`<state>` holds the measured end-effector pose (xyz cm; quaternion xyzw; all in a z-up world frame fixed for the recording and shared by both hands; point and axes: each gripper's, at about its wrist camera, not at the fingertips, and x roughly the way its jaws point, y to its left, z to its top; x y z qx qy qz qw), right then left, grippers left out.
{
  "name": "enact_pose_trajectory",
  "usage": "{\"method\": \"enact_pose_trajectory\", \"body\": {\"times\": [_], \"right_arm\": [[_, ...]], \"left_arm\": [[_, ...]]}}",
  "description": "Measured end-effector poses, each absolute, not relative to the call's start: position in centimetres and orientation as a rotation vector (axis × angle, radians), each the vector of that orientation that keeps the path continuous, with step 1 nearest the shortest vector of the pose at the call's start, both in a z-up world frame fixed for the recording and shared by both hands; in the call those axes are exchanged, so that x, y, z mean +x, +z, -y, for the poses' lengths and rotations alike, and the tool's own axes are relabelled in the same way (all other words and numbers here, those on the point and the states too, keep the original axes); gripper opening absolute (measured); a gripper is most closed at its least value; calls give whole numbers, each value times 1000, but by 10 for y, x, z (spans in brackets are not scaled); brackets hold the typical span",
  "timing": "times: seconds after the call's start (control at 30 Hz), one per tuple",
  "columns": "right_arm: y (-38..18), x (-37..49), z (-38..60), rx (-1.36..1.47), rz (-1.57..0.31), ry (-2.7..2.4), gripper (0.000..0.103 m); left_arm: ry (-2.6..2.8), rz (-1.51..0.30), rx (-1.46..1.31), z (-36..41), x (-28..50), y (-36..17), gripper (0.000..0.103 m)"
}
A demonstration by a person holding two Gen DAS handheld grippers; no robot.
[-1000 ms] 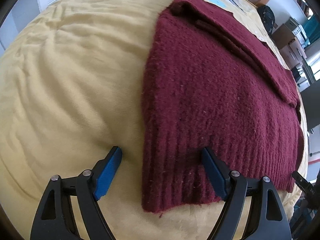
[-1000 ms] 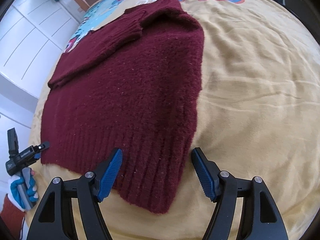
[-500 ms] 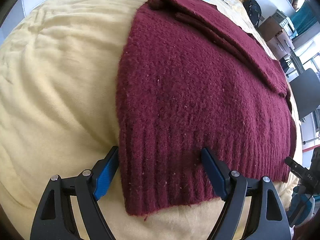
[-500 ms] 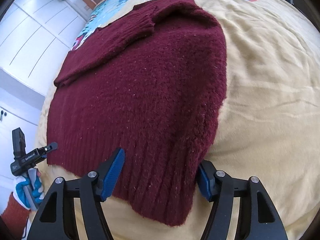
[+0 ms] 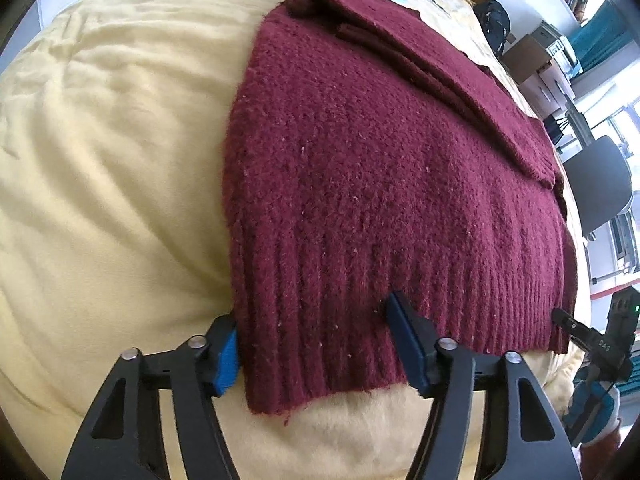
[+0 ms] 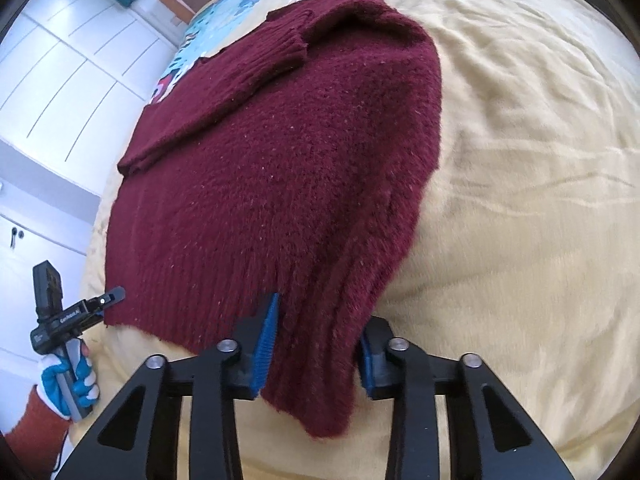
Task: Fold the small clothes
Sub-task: 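Close the left gripper on the hem while the right gripper grasps the hem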
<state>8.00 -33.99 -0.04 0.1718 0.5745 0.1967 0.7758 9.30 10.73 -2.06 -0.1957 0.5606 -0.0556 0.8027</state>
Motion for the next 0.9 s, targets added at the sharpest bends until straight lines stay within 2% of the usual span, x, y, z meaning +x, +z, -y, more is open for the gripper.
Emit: {"method": "enact_pose_trajectory", "body": {"times": [0.33, 0.47, 0.63, 0.9], "right_arm": [[2, 70, 346, 396, -1226, 421, 22], [-1, 68, 346, 395, -1229, 404, 22], [-2, 67, 348, 406, -1230, 393, 21], [-1, 68, 349, 408, -1224, 363, 25]], "left_arm": [[-120, -1229, -405, -108, 90, -15, 43], [-102, -1232, -369, -101, 90, -15, 42], [-89, -1231, -378, -99, 90, -16, 35], [-53, -1230, -396, -95, 90, -15, 34]]}}
